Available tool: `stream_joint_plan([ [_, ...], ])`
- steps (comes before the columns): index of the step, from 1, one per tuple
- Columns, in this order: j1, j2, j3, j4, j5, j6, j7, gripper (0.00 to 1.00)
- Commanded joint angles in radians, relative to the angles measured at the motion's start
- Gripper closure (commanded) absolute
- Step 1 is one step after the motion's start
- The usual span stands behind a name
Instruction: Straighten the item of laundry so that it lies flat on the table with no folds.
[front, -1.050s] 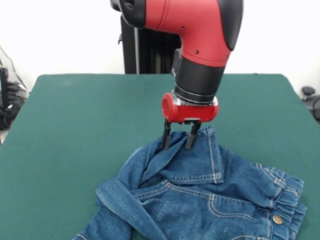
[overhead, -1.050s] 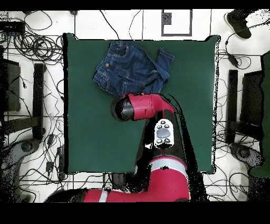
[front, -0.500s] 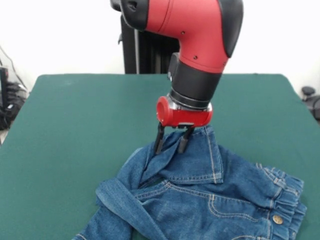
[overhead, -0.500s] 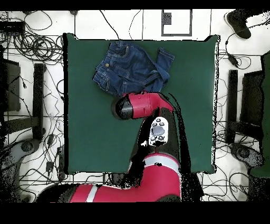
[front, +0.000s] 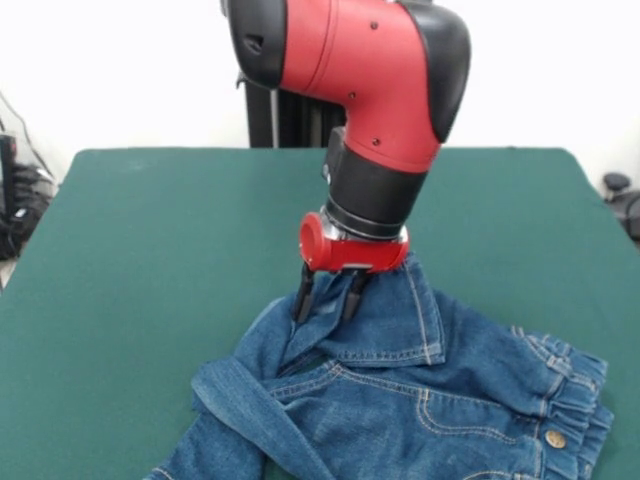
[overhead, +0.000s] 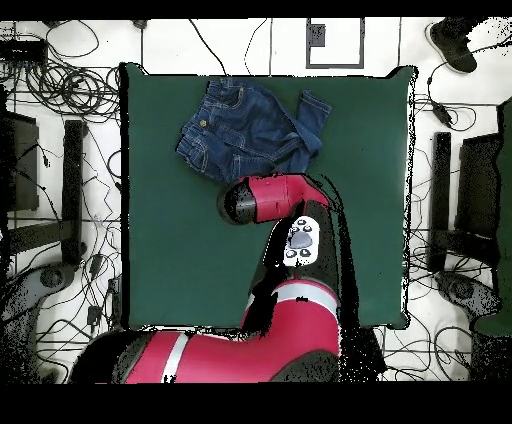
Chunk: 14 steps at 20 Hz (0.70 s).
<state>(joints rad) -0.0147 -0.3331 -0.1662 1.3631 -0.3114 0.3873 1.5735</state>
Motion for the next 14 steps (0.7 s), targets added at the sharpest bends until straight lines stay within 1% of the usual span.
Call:
stream_joint_plan([
  [1, 0.022, 0.103, 0.029, -0.031, 0.024, -0.055, 0.202, 0.00],
  [4, 0.021, 0.098, 0.034, -0.027, 0.036, -0.025, 0.196, 0.00],
  [5, 0.016, 0.096, 0.041, -0.025, 0.044, -0.018, 0.194, 1.00],
  [9, -0.008, 0.082, 0.066, -0.004, 0.072, -0.003, 0.196, 1.00],
  [11, -0.014, 0.060, 0.072, 0.012, 0.063, 0.032, 0.152, 1.00],
  [14, -0.023, 0.015, 0.071, 0.063, 0.080, 0.045, 0.158, 1.00],
])
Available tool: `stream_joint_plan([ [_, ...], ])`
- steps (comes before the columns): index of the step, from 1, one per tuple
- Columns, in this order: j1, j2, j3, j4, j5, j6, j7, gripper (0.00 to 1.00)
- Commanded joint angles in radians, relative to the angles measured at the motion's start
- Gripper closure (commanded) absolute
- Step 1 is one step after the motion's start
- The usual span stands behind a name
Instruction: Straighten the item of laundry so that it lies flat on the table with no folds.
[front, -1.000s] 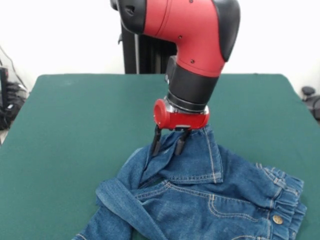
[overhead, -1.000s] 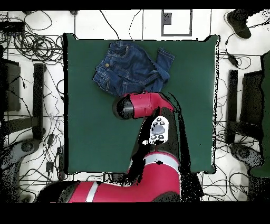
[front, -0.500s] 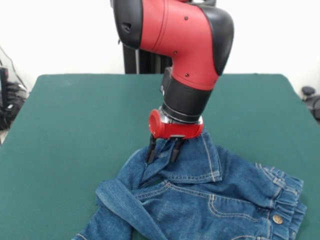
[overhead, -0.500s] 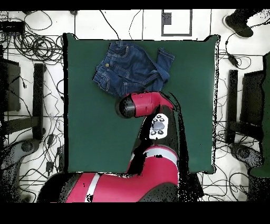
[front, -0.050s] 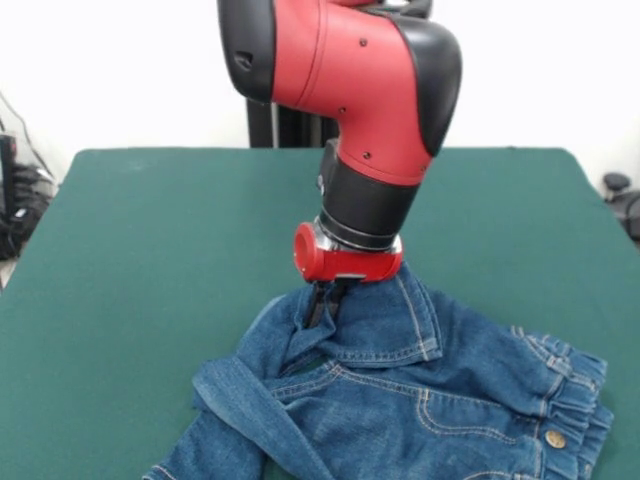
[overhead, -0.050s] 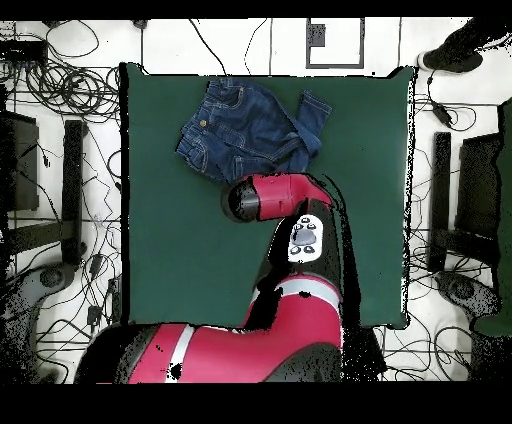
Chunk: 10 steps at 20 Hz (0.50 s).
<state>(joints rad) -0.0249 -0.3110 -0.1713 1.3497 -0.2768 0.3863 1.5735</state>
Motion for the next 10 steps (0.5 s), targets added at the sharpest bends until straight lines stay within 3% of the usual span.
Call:
stream_joint_plan([
  [1, -0.013, -0.021, 0.073, 0.092, 0.051, 0.048, 0.164, 1.00],
  [10, 0.014, -0.159, 0.045, 0.191, 0.087, 0.159, 0.151, 1.00],
])
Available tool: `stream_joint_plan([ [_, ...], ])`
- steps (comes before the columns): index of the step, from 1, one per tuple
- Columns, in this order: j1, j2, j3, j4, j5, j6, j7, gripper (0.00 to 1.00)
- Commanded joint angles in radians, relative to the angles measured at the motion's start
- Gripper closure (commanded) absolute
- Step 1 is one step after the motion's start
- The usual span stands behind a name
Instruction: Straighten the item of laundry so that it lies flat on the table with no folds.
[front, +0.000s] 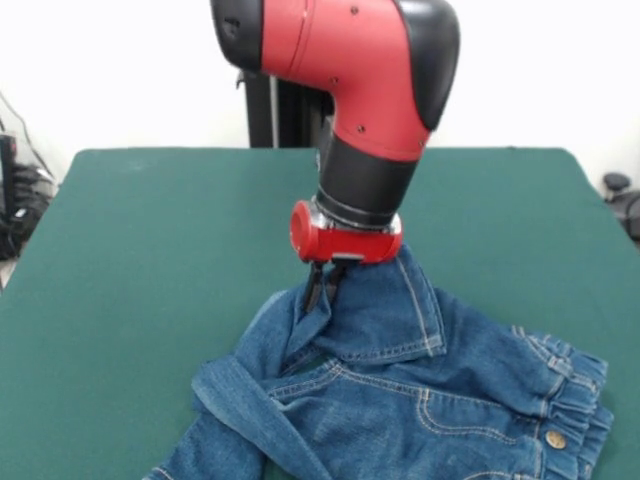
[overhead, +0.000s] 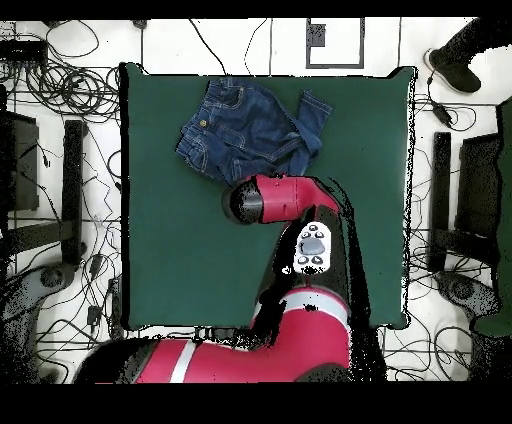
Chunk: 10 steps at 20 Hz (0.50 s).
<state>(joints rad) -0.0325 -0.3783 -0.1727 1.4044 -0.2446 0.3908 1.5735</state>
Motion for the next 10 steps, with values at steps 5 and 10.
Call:
stream_joint_plan([
  [5, 0.028, -0.162, 0.020, 0.210, 0.033, 0.169, 0.128, 1.00],
  [10, 0.035, -0.132, -0.012, 0.249, -0.030, 0.029, 0.152, 1.00],
])
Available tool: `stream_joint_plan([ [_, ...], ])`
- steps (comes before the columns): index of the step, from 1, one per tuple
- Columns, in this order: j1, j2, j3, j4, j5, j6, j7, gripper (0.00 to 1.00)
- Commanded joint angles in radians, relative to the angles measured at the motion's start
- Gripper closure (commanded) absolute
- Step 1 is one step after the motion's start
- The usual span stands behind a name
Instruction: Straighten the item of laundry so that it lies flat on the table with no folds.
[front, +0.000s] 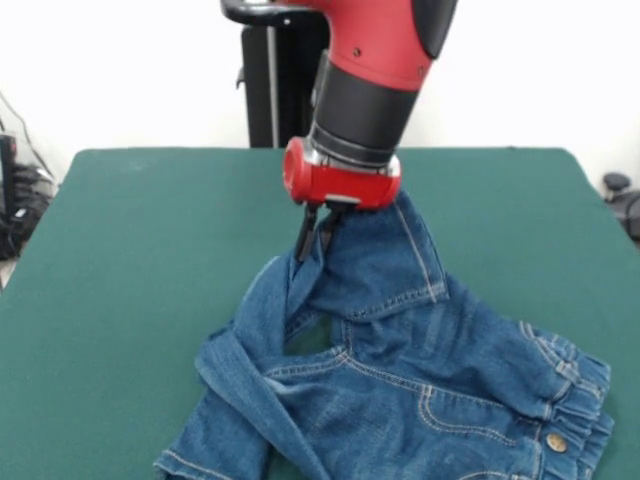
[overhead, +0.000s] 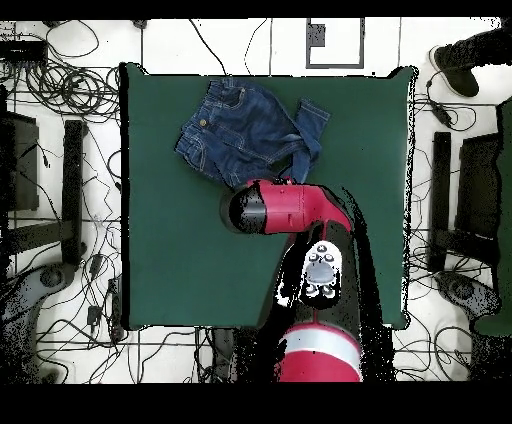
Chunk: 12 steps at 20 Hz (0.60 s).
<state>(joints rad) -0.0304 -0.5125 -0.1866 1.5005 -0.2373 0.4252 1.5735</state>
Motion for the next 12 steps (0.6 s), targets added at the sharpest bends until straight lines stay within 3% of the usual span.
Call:
stream_joint_plan([
  [1, 0.028, 0.004, 0.002, 0.161, -0.042, -0.029, 0.155, 1.00],
  [7, -0.076, -0.064, 0.091, 0.266, -0.050, -0.127, 0.091, 1.00],
  [12, -0.113, -0.059, 0.115, 0.284, -0.071, -0.199, 0.091, 1.00],
])
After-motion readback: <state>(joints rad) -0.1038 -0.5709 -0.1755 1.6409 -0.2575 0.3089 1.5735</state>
